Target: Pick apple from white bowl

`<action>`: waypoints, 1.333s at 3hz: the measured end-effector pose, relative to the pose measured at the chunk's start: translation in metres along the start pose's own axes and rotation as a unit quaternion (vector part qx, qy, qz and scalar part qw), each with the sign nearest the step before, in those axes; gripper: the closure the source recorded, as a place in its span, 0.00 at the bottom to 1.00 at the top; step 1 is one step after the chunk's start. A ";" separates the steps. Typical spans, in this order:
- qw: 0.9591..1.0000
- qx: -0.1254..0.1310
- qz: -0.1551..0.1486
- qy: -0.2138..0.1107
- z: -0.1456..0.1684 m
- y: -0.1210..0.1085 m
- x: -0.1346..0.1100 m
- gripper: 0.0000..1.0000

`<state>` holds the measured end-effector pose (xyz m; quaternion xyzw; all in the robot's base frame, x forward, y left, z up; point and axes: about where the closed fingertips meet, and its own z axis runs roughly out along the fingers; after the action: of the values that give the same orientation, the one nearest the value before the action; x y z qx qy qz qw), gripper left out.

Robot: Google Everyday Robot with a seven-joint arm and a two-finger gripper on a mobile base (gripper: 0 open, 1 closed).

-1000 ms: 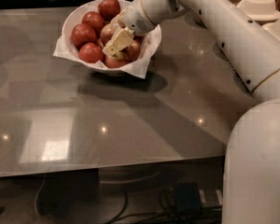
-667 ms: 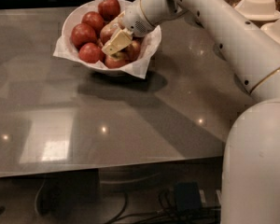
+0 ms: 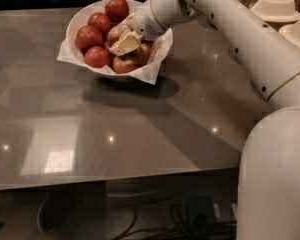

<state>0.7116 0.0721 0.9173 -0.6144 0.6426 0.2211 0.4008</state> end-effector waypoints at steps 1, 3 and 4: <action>1.000 -0.002 -0.003 -0.003 0.000 0.001 -0.002 0.92; 0.999 0.003 -0.039 -0.012 -0.028 -0.003 -0.016 1.00; 0.998 0.006 -0.062 -0.011 -0.063 -0.004 -0.025 1.00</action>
Offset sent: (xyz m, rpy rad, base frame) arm -0.0032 -0.0082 0.0253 0.0059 -0.0717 0.0351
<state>0.6986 0.0377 0.9745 -0.6479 0.6004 0.1990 0.4245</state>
